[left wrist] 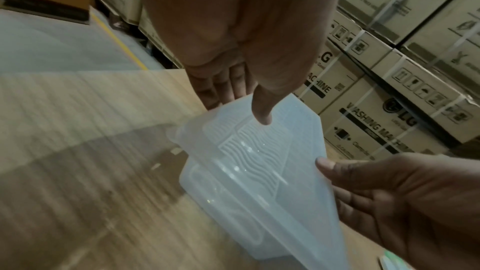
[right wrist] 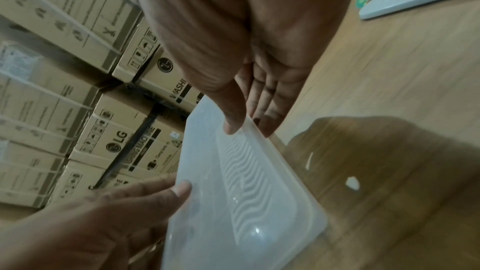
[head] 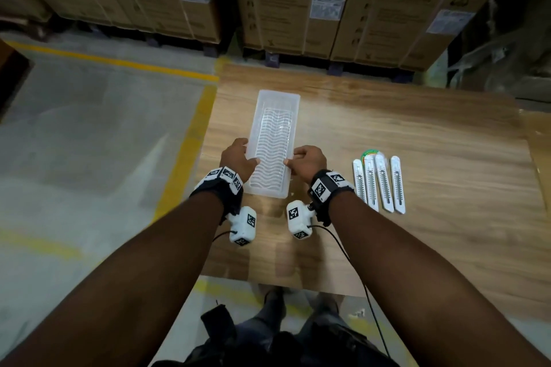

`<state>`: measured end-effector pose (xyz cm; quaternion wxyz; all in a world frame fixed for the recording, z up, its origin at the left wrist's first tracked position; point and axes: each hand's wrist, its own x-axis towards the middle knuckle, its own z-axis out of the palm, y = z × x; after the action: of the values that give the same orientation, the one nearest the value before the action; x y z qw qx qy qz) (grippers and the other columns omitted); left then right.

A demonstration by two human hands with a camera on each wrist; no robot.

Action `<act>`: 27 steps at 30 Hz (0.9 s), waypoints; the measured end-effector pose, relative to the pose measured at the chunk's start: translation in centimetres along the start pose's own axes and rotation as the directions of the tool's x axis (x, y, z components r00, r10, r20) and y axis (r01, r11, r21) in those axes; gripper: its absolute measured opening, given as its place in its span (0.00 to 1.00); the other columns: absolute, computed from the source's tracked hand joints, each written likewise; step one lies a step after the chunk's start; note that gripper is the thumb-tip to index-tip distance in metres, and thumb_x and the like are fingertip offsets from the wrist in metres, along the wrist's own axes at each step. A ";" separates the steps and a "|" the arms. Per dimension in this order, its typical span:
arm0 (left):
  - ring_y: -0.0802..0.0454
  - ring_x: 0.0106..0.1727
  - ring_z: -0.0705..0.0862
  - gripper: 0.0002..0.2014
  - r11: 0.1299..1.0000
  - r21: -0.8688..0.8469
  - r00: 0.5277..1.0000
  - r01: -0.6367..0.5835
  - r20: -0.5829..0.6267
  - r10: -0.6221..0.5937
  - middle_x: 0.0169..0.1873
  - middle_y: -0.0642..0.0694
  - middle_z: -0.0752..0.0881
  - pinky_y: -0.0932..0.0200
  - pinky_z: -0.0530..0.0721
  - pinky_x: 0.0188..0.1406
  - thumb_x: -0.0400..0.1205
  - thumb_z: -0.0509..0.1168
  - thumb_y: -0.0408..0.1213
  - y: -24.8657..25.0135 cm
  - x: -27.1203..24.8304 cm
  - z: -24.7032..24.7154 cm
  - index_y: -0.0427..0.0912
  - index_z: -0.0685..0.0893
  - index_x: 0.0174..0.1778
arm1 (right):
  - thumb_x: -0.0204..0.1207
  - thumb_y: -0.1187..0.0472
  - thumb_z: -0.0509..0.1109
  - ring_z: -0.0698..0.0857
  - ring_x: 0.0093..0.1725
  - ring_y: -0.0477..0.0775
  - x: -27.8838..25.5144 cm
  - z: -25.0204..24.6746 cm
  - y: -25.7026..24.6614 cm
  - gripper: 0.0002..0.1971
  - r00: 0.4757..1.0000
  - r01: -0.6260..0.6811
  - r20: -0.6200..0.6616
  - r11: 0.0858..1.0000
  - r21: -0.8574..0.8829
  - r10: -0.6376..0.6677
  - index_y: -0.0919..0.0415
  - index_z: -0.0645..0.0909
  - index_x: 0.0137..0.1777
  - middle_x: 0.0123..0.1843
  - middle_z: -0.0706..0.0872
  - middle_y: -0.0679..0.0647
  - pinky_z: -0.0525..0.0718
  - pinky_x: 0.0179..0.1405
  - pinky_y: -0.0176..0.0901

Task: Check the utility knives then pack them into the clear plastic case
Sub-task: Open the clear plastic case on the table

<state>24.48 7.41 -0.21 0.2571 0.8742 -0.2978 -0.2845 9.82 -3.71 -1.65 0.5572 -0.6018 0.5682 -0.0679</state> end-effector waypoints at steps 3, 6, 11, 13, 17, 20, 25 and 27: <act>0.44 0.65 0.84 0.31 0.999 -0.038 1.000 -0.016 -0.009 0.016 0.65 0.39 0.84 0.55 0.79 0.64 0.76 0.75 0.40 0.9 -0.6 0.7 0.37 0.74 0.74 | 0.66 0.66 0.83 0.90 0.51 0.60 -0.7 -1.9 0.5 0.17 1.000 -0.014 -0.011 0.999 0.042 0.015 0.61 0.83 0.54 0.50 0.89 0.59 0.90 0.53 0.57; 0.44 0.65 0.82 0.34 0.998 -0.035 0.999 -0.052 0.011 0.053 0.66 0.40 0.83 0.55 0.77 0.65 0.77 0.74 0.42 2.1 -1.6 2.2 0.37 0.70 0.77 | 0.66 0.67 0.82 0.90 0.51 0.63 -1.5 -4.1 1.6 0.16 1.000 -0.005 -0.020 0.999 0.036 0.005 0.63 0.83 0.52 0.47 0.88 0.59 0.91 0.52 0.61; 0.44 0.65 0.82 0.30 0.993 -0.011 0.991 -0.115 0.069 0.116 0.65 0.39 0.82 0.55 0.76 0.64 0.78 0.73 0.44 3.6 -3.7 5.3 0.38 0.74 0.74 | 0.66 0.68 0.80 0.90 0.44 0.61 -2.8 -7.3 3.9 0.12 0.999 -0.022 -0.041 0.999 -0.033 0.021 0.57 0.80 0.41 0.38 0.86 0.54 0.90 0.51 0.63; 0.44 0.64 0.82 0.30 0.992 -0.017 0.989 -0.123 0.081 0.124 0.65 0.39 0.83 0.55 0.77 0.63 0.77 0.73 0.44 4.1 -4.6 6.4 0.38 0.75 0.73 | 0.67 0.68 0.80 0.89 0.45 0.60 -3.3 -8.3 5.0 0.12 0.998 -0.034 -0.057 0.997 -0.064 0.031 0.55 0.79 0.40 0.36 0.85 0.51 0.90 0.53 0.62; 0.44 0.63 0.83 0.30 0.992 -0.030 0.987 -0.120 0.104 0.123 0.64 0.39 0.83 0.54 0.79 0.62 0.76 0.74 0.45 4.8 -5.9 8.1 0.38 0.75 0.71 | 0.68 0.65 0.81 0.88 0.52 0.60 -4.3 -9.8 6.4 0.11 0.996 -0.031 -0.092 0.991 -0.129 0.020 0.60 0.83 0.47 0.42 0.86 0.53 0.88 0.58 0.57; 0.44 0.62 0.84 0.30 0.995 -0.053 0.989 -0.084 0.113 0.090 0.63 0.39 0.84 0.55 0.80 0.60 0.76 0.75 0.44 5.2 -6.3 8.5 0.38 0.75 0.71 | 0.70 0.62 0.81 0.87 0.54 0.59 -4.6 -10.2 7.2 0.18 0.993 -0.019 -0.120 0.988 -0.152 0.001 0.64 0.84 0.58 0.47 0.85 0.54 0.86 0.60 0.53; 0.45 0.62 0.84 0.28 0.998 -0.051 0.993 -0.047 0.107 0.052 0.62 0.40 0.85 0.58 0.78 0.58 0.76 0.74 0.44 5.7 -5.9 7.9 0.38 0.76 0.70 | 0.72 0.58 0.80 0.88 0.54 0.58 -4.6 -10.5 7.1 0.17 0.994 -0.012 -0.112 0.986 -0.165 -0.007 0.62 0.84 0.59 0.50 0.88 0.56 0.86 0.60 0.55; 0.45 0.62 0.84 0.27 0.998 -0.032 0.994 -0.047 0.102 0.050 0.62 0.40 0.85 0.57 0.78 0.59 0.77 0.74 0.44 5.9 -5.5 7.6 0.39 0.76 0.70 | 0.72 0.57 0.79 0.89 0.53 0.60 -4.4 -10.5 6.8 0.16 0.991 -0.010 -0.135 0.992 -0.127 -0.007 0.62 0.84 0.57 0.51 0.90 0.58 0.87 0.60 0.58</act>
<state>13.70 4.86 -0.06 0.2612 0.8470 -0.3274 -0.3274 -3.35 -4.82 -0.40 0.4780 -0.6296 0.6082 -0.0718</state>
